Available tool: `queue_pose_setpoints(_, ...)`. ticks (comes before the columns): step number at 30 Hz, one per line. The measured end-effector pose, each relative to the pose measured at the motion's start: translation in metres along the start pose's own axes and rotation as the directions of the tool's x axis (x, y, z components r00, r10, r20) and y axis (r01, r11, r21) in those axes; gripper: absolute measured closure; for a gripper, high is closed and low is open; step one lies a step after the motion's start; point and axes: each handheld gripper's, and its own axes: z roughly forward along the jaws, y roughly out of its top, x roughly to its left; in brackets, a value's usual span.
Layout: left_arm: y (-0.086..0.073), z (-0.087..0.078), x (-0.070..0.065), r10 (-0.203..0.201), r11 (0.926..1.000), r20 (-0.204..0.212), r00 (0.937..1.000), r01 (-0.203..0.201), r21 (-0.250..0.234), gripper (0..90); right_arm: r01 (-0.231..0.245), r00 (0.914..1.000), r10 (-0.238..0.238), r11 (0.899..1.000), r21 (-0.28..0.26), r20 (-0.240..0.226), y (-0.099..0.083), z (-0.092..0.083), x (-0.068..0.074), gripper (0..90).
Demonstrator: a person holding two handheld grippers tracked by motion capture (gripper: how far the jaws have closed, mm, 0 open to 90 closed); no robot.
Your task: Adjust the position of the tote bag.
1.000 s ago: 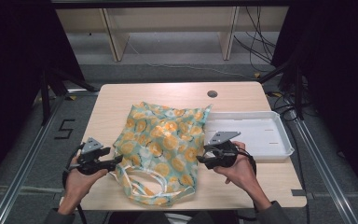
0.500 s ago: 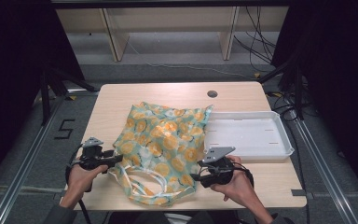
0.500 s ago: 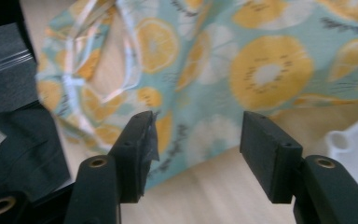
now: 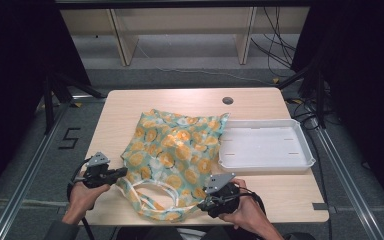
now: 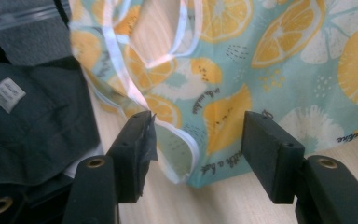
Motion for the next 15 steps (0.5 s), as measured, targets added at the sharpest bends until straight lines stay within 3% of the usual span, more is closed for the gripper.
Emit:
queue_pose_setpoints(1, -0.001, -0.002, 0.000, 0.015, 0.9998, 0.003, 0.9999, -0.015, 0.015, 89.6, 0.001, 1.0000, -0.001, 1.000, 0.013, -0.004, -0.001, 0.001, 0.000, 45.2)
queue_pose_setpoints(3, -0.004, -0.003, -0.003, -0.013, 0.9999, 0.004, 0.9999, 0.013, -0.004, 89.6, -0.005, 1.0000, 0.005, 1.000, 0.024, 0.007, -0.003, 0.004, 0.000, 48.9)
queue_pose_setpoints(4, -0.004, -0.003, -0.003, -0.013, 0.9999, 0.004, 0.9999, 0.013, -0.004, 89.6, 0.021, 0.9997, -0.021, 0.999, 0.038, 0.009, -0.004, 0.006, -0.001, 53.7)
queue_pose_setpoints(5, -0.005, -0.006, -0.001, 0.023, 0.9994, 0.008, 0.9997, -0.023, 0.024, 89.6, 0.021, 0.9997, -0.021, 0.999, 0.038, 0.009, -0.004, 0.006, -0.001, 53.7)
queue_pose_setpoints(8, -0.008, -0.008, -0.005, -0.010, 0.9999, 0.010, 0.9999, 0.010, -0.008, 89.6, 0.030, 0.9989, -0.032, 0.997, 0.076, 0.034, -0.009, 0.007, -0.003, 75.0)
queue_pose_setpoints(9, -0.009, -0.010, -0.004, 0.010, 0.9999, 0.014, 0.9999, -0.010, 0.011, 89.6, 0.039, 0.9981, -0.043, 0.995, 0.092, 0.043, -0.011, 0.005, -0.008, 85.1)
queue_pose_setpoints(11, -0.010, -0.012, -0.006, 0.016, 0.9998, 0.018, 0.9997, -0.017, 0.010, 89.6, 0.064, 0.9968, -0.068, 0.994, 0.087, 0.042, -0.013, 0.004, -0.012, 88.6)
queue_pose_setpoints(12, -0.012, -0.012, -0.010, -0.002, 0.9999, 0.024, 0.9997, 0.002, -0.015, 89.6, 0.057, 0.9964, -0.062, 0.994, 0.090, 0.057, -0.016, 0.001, -0.017, 90.0)
queue_pose_setpoints(15, -0.014, -0.014, -0.015, 0.006, 0.9999, 0.030, 0.9995, -0.005, -0.011, 89.5, 0.051, 0.9958, -0.058, 0.994, 0.097, 0.071, -0.018, -0.002, -0.022, 90.0)
